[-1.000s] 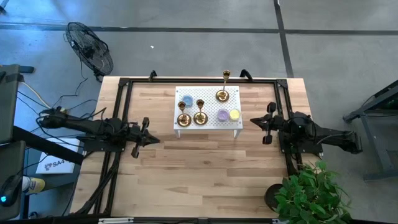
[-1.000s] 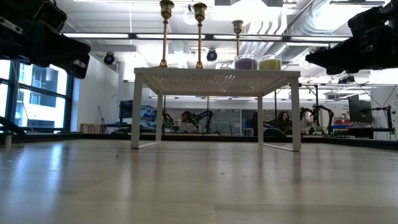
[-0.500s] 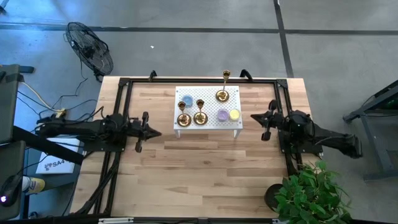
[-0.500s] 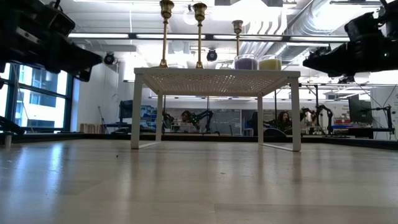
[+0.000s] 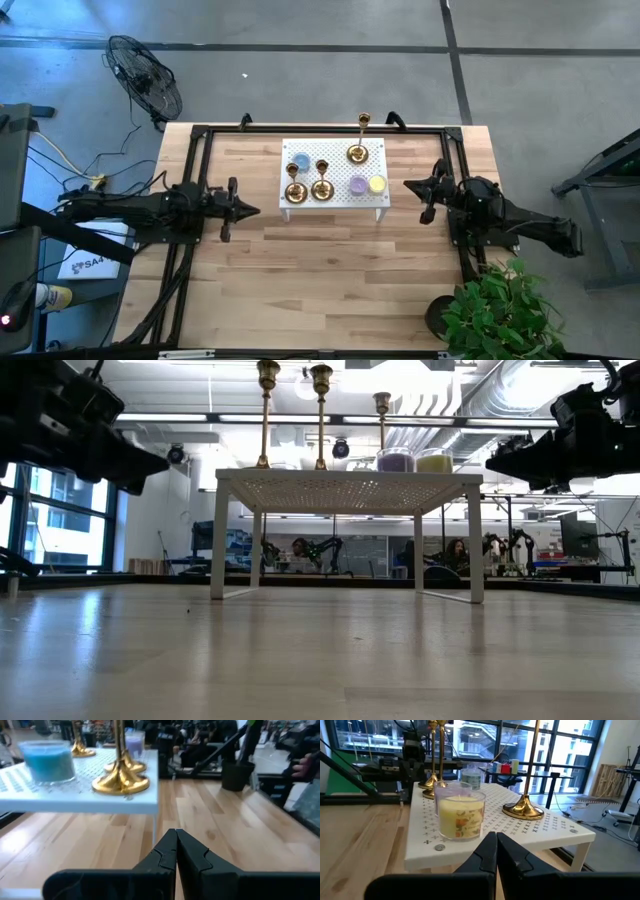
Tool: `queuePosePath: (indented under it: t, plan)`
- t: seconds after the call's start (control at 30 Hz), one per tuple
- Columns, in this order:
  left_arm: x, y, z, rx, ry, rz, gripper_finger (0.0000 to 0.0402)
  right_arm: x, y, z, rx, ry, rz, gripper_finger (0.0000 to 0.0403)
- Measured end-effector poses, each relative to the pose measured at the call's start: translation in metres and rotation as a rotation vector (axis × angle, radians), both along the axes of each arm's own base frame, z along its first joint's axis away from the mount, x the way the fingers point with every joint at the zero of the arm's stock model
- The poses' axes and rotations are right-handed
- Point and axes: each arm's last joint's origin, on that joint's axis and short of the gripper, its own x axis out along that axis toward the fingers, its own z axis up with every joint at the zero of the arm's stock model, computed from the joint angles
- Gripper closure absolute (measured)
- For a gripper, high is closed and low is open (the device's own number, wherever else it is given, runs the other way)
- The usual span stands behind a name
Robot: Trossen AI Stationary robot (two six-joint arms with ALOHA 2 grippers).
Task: Pick & Place candle stick holders
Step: Return to Home Position
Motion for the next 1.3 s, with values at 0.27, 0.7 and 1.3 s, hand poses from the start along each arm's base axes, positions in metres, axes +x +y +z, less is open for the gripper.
queuePosePath:
  t: [0.27,0.7,1.3]
  plan:
    - [-0.001,0.001,-0.01,-0.003,0.109,0.023,0.0402,0.0,0.0,0.0,0.031,-0.009,0.003,0.0402]
    - [-0.002,-0.001,-0.011,-0.008,0.115,-0.018,0.0401,0.0,0.0,0.0,0.048,-0.014,0.005,0.0402]
    - [-0.002,0.001,-0.012,-0.147,0.123,0.049,0.0401,0.0,0.0,0.0,0.048,-0.013,0.006,0.0402]
